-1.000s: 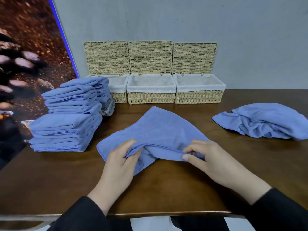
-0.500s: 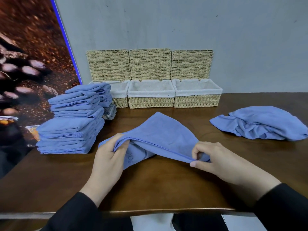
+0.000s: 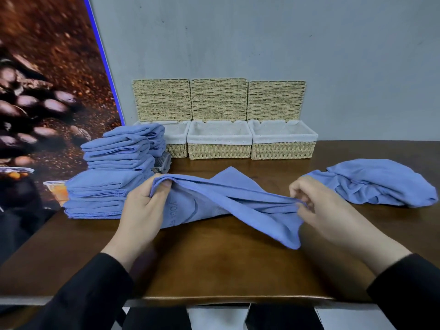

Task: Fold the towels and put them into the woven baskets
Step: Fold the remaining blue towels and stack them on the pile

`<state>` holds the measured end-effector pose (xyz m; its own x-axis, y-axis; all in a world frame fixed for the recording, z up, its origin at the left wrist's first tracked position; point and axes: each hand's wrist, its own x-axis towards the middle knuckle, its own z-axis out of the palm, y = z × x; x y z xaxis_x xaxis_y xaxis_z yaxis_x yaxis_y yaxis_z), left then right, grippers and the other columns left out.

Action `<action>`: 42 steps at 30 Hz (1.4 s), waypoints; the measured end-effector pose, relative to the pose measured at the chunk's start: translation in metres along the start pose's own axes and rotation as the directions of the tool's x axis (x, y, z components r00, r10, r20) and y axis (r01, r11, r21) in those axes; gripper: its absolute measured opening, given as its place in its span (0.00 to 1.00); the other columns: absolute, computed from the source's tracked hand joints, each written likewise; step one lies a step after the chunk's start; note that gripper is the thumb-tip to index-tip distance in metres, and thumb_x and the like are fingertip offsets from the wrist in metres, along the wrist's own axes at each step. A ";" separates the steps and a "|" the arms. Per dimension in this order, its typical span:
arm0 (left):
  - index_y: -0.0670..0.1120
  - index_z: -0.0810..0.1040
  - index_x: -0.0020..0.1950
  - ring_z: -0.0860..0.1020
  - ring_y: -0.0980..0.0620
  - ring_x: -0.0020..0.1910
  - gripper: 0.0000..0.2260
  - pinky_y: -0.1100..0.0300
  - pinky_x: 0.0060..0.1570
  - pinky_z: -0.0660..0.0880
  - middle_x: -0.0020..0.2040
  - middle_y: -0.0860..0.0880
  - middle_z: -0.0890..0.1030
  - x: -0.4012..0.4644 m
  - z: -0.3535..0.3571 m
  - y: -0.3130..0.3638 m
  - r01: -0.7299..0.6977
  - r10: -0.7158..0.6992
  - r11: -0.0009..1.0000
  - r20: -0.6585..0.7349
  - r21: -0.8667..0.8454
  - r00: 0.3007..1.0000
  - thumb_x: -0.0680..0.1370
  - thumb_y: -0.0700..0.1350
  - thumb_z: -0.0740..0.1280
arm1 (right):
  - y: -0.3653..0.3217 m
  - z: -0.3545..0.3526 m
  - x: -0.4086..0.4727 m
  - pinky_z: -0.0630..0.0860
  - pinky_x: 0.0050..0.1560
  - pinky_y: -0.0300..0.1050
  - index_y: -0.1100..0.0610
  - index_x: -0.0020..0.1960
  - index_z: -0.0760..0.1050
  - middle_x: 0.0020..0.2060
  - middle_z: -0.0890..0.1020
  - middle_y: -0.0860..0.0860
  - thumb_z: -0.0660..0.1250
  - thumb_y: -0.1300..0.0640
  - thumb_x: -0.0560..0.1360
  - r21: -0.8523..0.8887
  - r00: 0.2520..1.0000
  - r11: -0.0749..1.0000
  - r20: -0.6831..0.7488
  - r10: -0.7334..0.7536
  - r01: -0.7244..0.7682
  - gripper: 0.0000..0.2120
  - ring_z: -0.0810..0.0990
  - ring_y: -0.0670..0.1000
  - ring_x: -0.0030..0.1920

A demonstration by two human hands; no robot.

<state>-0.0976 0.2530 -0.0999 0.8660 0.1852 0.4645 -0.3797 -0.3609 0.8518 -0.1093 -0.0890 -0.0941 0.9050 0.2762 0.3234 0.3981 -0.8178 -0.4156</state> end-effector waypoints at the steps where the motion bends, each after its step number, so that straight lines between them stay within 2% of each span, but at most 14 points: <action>1: 0.50 0.77 0.38 0.71 0.64 0.33 0.16 0.67 0.39 0.69 0.33 0.61 0.76 0.004 -0.002 -0.002 0.014 -0.014 1.000 -0.011 -0.015 1.000 0.85 0.45 0.60 | -0.002 -0.003 0.000 0.75 0.42 0.49 0.41 0.47 0.65 0.47 0.72 0.41 0.61 0.71 0.74 -0.072 0.996 0.994 0.018 -0.086 0.087 0.23 0.73 0.51 0.43; 5: 0.41 0.77 0.45 0.72 0.54 0.42 0.22 0.51 0.47 0.70 0.42 0.52 0.77 0.016 -0.012 -0.006 0.013 -0.015 0.999 -0.048 -0.042 0.999 0.80 0.61 0.61 | 0.005 -0.019 0.007 0.76 0.40 0.49 0.46 0.48 0.75 0.46 0.76 0.42 0.61 0.70 0.73 -0.307 0.961 0.912 0.137 -0.240 0.272 0.18 0.77 0.50 0.42; 8: 0.54 0.80 0.45 0.79 0.59 0.46 0.13 0.52 0.52 0.74 0.44 0.59 0.83 0.025 -0.020 -0.002 0.047 -0.059 0.993 -0.113 -0.104 0.992 0.84 0.55 0.61 | 0.003 -0.035 0.012 0.76 0.46 0.46 0.48 0.48 0.81 0.43 0.80 0.46 0.64 0.62 0.78 -0.444 0.982 0.885 0.175 -0.068 0.141 0.12 0.79 0.48 0.42; 11: 0.57 0.83 0.49 0.81 0.57 0.56 0.12 0.51 0.58 0.76 0.51 0.59 0.85 0.036 -0.030 0.001 0.049 -0.065 0.988 -0.105 -0.147 0.992 0.84 0.57 0.61 | -0.006 -0.056 0.006 0.75 0.41 0.47 0.47 0.38 0.71 0.38 0.76 0.42 0.62 0.47 0.79 -0.506 0.988 0.863 0.131 0.077 0.000 0.11 0.74 0.39 0.40; 14: 0.46 0.83 0.51 0.82 0.53 0.52 0.17 0.47 0.56 0.76 0.50 0.54 0.85 0.042 -0.033 0.006 0.100 -0.106 0.991 -0.070 -0.089 0.992 0.84 0.57 0.61 | -0.011 -0.065 0.009 0.72 0.35 0.47 0.49 0.37 0.70 0.34 0.75 0.44 0.68 0.34 0.74 -0.396 0.992 0.913 -0.113 0.053 -0.094 0.20 0.74 0.41 0.36; 18: 0.48 0.84 0.53 0.84 0.53 0.50 0.14 0.52 0.51 0.80 0.50 0.53 0.87 0.050 -0.034 0.021 0.145 -0.151 0.977 -0.029 -0.153 0.988 0.83 0.54 0.63 | -0.025 -0.069 0.023 0.67 0.33 0.39 0.52 0.39 0.75 0.29 0.78 0.49 0.71 0.50 0.78 -0.061 0.926 0.990 -0.366 0.092 -0.123 0.11 0.75 0.48 0.34; 21: 0.45 0.82 0.55 0.84 0.43 0.51 0.19 0.48 0.49 0.76 0.51 0.44 0.86 0.061 -0.039 0.030 0.128 -0.129 0.976 0.007 -0.174 0.992 0.80 0.60 0.66 | -0.035 -0.074 0.033 0.71 0.38 0.31 0.49 0.46 0.78 0.35 0.83 0.48 0.67 0.57 0.81 0.265 0.860 0.956 -0.452 0.236 -0.123 0.05 0.79 0.39 0.35; 23: 0.42 0.79 0.55 0.78 0.44 0.46 0.29 0.46 0.47 0.72 0.48 0.46 0.81 0.070 -0.043 0.034 0.127 -0.122 0.980 0.043 -0.151 0.992 0.74 0.68 0.67 | -0.038 -0.078 0.040 0.78 0.48 0.42 0.47 0.46 0.77 0.37 0.85 0.46 0.65 0.57 0.82 0.450 0.833 0.888 -0.455 0.315 -0.091 0.08 0.81 0.42 0.36; 25: 0.40 0.77 0.53 0.74 0.48 0.46 0.30 0.48 0.47 0.69 0.48 0.48 0.77 0.078 -0.045 0.040 0.106 -0.097 0.982 0.063 -0.157 0.993 0.75 0.69 0.67 | -0.041 -0.083 0.045 0.80 0.51 0.59 0.44 0.48 0.77 0.41 0.86 0.51 0.65 0.57 0.82 0.581 0.822 0.813 -0.446 0.354 -0.035 0.09 0.80 0.51 0.41; 30: 0.41 0.81 0.53 0.80 0.52 0.43 0.16 0.53 0.44 0.75 0.49 0.42 0.85 0.099 -0.043 0.050 0.047 -0.044 0.993 0.025 -0.104 0.999 0.82 0.54 0.65 | -0.042 -0.107 0.049 0.78 0.41 0.51 0.44 0.53 0.80 0.34 0.83 0.46 0.66 0.56 0.82 0.555 0.859 0.830 -0.399 0.321 -0.053 0.08 0.77 0.52 0.38; 34: 0.35 0.75 0.48 0.67 0.50 0.36 0.21 0.53 0.40 0.62 0.37 0.45 0.72 0.121 -0.040 0.047 0.013 -0.024 0.990 0.078 0.142 0.997 0.79 0.55 0.67 | -0.026 -0.114 0.062 0.77 0.38 0.54 0.55 0.46 0.80 0.38 0.82 0.62 0.66 0.55 0.81 0.392 0.866 0.869 -0.270 0.421 -0.300 0.07 0.77 0.54 0.30; 36: 0.33 0.71 0.44 0.65 0.50 0.33 0.20 0.53 0.39 0.59 0.35 0.45 0.67 0.133 -0.032 0.046 0.031 -0.048 0.968 0.059 0.250 0.997 0.80 0.51 0.67 | -0.024 -0.111 0.073 0.85 0.43 0.57 0.58 0.47 0.78 0.41 0.79 0.64 0.65 0.58 0.82 0.526 0.861 0.802 -0.228 0.454 -0.284 0.07 0.80 0.56 0.37; 39: 0.38 0.75 0.47 0.79 0.44 0.28 0.14 0.52 0.35 0.70 0.37 0.43 0.72 0.146 -0.022 0.058 0.089 -0.094 0.991 0.050 0.105 0.994 0.81 0.49 0.65 | -0.026 -0.110 0.088 0.85 0.47 0.48 0.55 0.46 0.75 0.44 0.75 0.59 0.62 0.62 0.83 0.702 0.847 0.702 -0.295 0.442 -0.121 0.08 0.77 0.55 0.48; 42: 0.44 0.76 0.51 0.87 0.46 0.42 0.06 0.53 0.45 0.82 0.46 0.47 0.79 0.145 -0.016 0.073 0.008 -0.010 0.995 -0.011 -0.100 1.000 0.84 0.45 0.62 | -0.031 -0.115 0.090 0.83 0.55 0.47 0.52 0.44 0.73 0.39 0.72 0.55 0.60 0.64 0.83 0.686 0.802 0.726 -0.458 0.383 0.046 0.11 0.74 0.52 0.47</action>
<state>-0.0048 0.2682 0.0336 0.8660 0.1987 0.4590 -0.4031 -0.2660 0.8756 -0.0576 -0.0974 0.0454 0.8097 -0.3227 0.4902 0.4331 -0.2351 -0.8701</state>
